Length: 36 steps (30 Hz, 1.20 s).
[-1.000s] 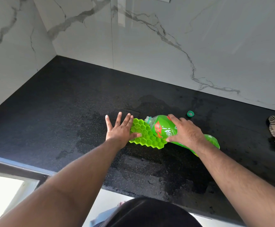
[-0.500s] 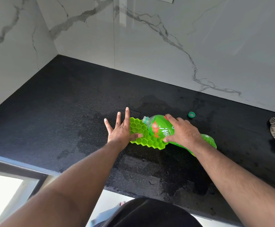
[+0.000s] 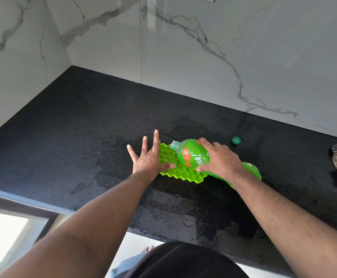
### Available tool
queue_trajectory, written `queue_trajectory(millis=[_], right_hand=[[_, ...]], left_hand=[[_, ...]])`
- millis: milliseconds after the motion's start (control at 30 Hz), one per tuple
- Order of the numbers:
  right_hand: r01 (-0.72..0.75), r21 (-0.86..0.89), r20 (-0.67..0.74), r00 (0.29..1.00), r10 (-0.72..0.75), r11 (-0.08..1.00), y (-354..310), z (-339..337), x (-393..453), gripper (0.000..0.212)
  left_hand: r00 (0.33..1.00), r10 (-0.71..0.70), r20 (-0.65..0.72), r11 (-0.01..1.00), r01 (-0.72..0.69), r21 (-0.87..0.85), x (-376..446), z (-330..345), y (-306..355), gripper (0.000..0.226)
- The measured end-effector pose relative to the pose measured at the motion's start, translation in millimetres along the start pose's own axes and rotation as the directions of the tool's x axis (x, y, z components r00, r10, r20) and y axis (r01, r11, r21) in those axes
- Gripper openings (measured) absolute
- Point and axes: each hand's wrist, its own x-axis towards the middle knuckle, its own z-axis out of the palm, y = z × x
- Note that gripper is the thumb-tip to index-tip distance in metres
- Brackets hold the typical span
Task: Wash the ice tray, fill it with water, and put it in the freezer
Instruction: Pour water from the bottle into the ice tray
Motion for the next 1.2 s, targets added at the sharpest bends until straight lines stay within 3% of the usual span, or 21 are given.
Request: queue_trajectory(millis=[500,700,800,1033,1200], right_hand=[[0.01,0.014,0.001,1.0,-0.01,1.0,-6,1,8,0.101],[-0.006,0.069,-0.024,1.0,0.008,0.998,-3,1,2,0.102],[-0.024,0.138,-0.057,0.998,0.032,0.99,3,5,-5,0.103],[-0.013,0.307,-0.193,0.978,0.075,0.952,25,7,-24,0.1],[0.084,0.656,-0.344,0.918,0.198,0.75,63,1,-42,0.091]], left_hand=[[1.0,-0.013,0.0,1.0,0.013,0.023,4,4,-2,0.128],[0.997,0.032,0.063,0.988,-0.042,0.15,5,9,-5,0.102],[0.995,0.065,0.074,0.957,-0.083,0.279,3,13,-4,0.087],[0.998,-0.002,0.065,0.926,-0.023,0.376,-10,29,46,0.113],[0.995,-0.054,0.085,0.96,0.028,0.28,-14,58,88,0.114]])
